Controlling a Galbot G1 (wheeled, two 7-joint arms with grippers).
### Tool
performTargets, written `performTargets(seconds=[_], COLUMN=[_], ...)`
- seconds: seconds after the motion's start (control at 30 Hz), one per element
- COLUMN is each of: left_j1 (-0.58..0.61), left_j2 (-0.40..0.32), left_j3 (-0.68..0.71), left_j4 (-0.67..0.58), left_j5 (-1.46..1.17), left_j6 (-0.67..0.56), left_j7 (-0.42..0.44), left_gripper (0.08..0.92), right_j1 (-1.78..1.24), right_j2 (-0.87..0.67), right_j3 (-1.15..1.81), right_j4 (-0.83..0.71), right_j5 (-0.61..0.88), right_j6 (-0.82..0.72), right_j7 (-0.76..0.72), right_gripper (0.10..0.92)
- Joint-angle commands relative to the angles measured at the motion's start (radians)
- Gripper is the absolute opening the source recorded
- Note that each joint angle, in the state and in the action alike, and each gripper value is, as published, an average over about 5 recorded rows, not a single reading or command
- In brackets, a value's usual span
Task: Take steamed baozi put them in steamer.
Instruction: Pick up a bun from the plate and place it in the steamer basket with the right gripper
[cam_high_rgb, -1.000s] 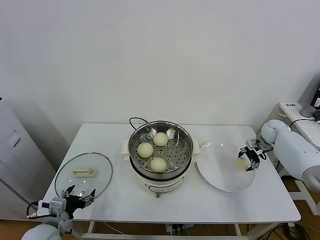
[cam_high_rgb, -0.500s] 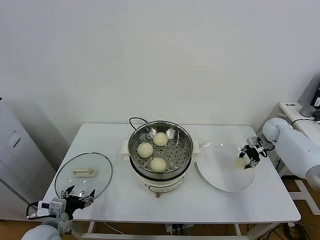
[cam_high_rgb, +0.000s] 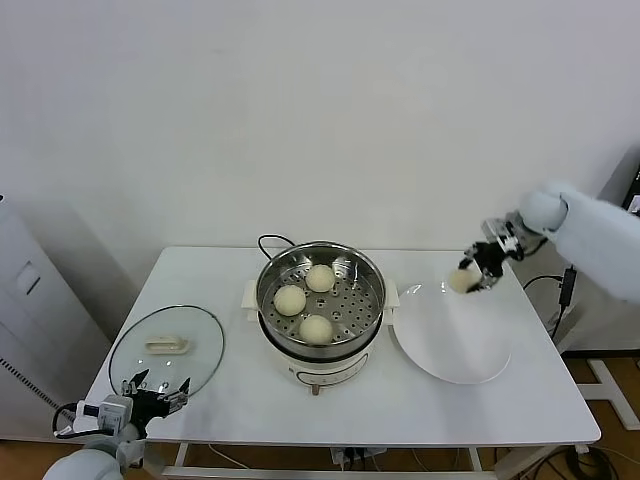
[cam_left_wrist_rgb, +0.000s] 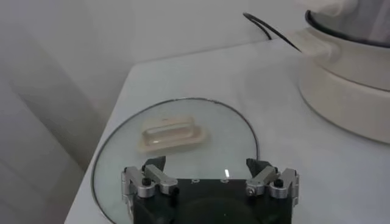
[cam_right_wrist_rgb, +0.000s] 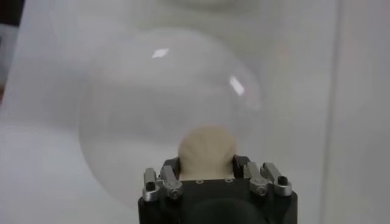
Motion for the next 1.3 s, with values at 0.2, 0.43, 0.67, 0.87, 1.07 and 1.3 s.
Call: performTargets(seconds=[0.2,0.43,0.67,0.87,1.07,1.3], left_j1=[0.003,0.001,0.0,0.0,0.002,0.002], left_j2=[-0.009,-0.011,-0.01,-0.011,-0.014,-0.017], left_j3=[0.003,0.001,0.001,-0.001,-0.006,-0.007], left_j4=[-0.009,-0.013,-0.012,-0.009,-0.008,-0.004], left_j5=[0.012,0.012,0.012,0.012,0.011,0.011], left_j6=[0.005,0.006,0.006,0.006,0.005,0.004], left_j7=[-0.005,-0.008,-0.008,-0.009,-0.01,-0.01], left_gripper=[0.823,0.823,0.823,0.823,0.823,0.823], right_j1=[0.382,0.387,0.343,0.297,0.242,0.162], right_j2=[0.146,0.204,0.231,0.248,0.256,0.273], right_j3=[-0.344,-0.377,-0.385,-0.387,-0.385,-0.354], right_j4=[0.249,0.326,0.376,0.389,0.384,0.339], right_j5=[0.455,0.581,0.641,0.636,0.586,0.51], right_j6=[-0.315,-0.427,-0.494,-0.519,-0.527,-0.522], right_j7=[0.136,0.242,0.334,0.377,0.404,0.407], right_gripper=[0.533,0.534,0.535,0.535,0.535,0.535])
